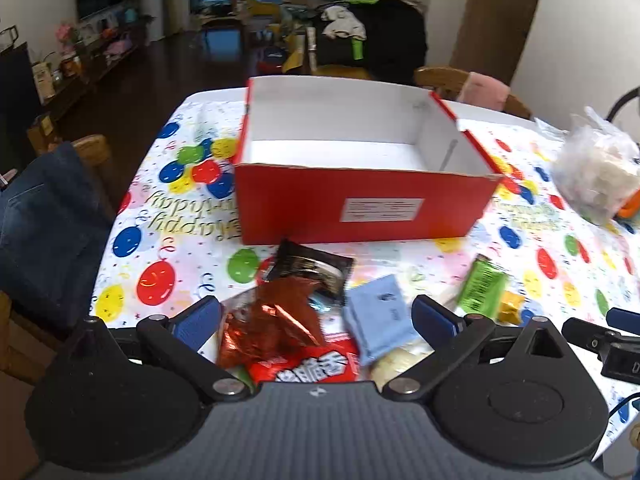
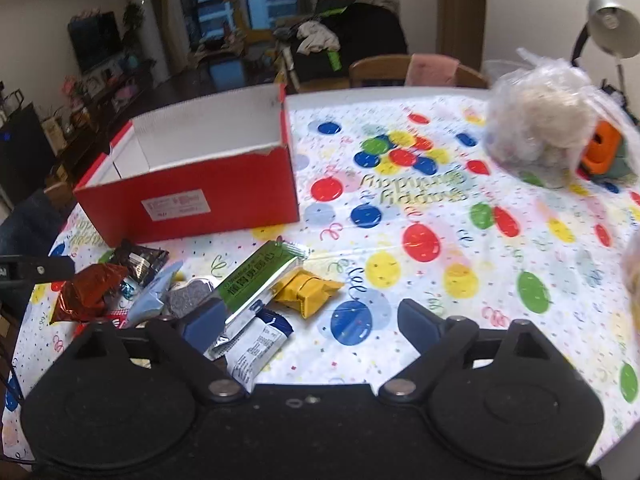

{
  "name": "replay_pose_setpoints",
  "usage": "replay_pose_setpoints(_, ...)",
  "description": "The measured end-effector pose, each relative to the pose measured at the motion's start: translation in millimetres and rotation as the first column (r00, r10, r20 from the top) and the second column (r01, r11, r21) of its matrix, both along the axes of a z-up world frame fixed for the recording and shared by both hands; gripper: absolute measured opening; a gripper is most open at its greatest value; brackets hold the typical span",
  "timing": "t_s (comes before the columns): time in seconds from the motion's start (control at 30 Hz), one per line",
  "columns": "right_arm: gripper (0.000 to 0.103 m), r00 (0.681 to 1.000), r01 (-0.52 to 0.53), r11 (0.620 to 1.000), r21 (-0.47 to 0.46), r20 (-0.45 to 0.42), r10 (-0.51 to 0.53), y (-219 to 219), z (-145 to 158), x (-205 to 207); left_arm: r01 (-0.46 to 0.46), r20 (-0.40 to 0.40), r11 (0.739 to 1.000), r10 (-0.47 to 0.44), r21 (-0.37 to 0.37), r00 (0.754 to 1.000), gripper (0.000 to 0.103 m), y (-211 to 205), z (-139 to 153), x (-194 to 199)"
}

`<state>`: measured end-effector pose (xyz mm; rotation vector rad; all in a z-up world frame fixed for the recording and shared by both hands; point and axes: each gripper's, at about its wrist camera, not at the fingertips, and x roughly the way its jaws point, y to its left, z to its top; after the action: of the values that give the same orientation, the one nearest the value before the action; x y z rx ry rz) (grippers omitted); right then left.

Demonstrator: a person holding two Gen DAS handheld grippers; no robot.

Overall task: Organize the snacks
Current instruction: 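Grasp the brown foil packet with the left tool while the right tool grasps the green-silver bar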

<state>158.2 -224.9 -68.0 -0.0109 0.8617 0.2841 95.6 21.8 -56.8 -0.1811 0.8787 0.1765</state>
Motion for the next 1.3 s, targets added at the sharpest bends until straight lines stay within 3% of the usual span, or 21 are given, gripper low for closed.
replay_pose_setpoints(0.07,0.088,1.0,-0.02,1.0,0.004,-0.015,0.02,4,-7,13,-0.017,-0.011,1.0,0.017,0.006,1.0,0.101,6,-5,4)
replay_pose_setpoints(0.2,0.079,0.997,-0.049,0.999,-0.004,-0.056,0.049,14,-20,39,-0.041,-0.049,0.999,0.042,0.005,0.998,0.08,20,-17,14)
replay_pose_setpoints(0.3,0.077,0.99,-0.069,0.997,0.045,-0.117,0.074,22,-28,54,-0.049,-0.083,0.999,0.048,-0.016,0.995,0.07,27,-26,18)
replay_pose_setpoints(0.43,0.074,0.973,-0.097,0.993,0.066,-0.206,0.109,41,-37,64,-0.045,-0.132,0.998,0.039,-0.043,0.99,0.067,27,-37,26)
replay_pose_setpoints(0.7,0.069,0.947,-0.008,1.0,-0.021,-0.32,0.001,67,-51,95,-0.13,-0.225,0.982,0.097,-0.136,0.97,0.067,44,-48,55)
replay_pose_setpoints(0.97,0.065,0.956,0.021,0.989,-0.144,-0.287,-0.062,87,-57,99,-0.216,-0.28,0.961,0.163,-0.173,0.946,0.065,60,-58,67)
replay_pose_setpoints(1.07,0.055,0.966,-0.005,0.983,-0.186,-0.256,-0.044,93,-58,94,-0.201,-0.278,0.968,0.154,-0.15,0.948,0.063,56,-58,68)
replay_pose_setpoints(1.23,0.037,0.971,0.001,0.986,-0.167,-0.234,-0.04,90,-54,91,-0.185,-0.267,0.975,0.147,-0.126,0.952,0.056,52,-57,66)
replay_pose_setpoints(1.3,0.035,0.972,0.004,0.988,-0.156,-0.231,-0.04,88,-52,90,-0.181,-0.261,0.976,0.144,-0.123,0.955,0.054,51,-55,65)
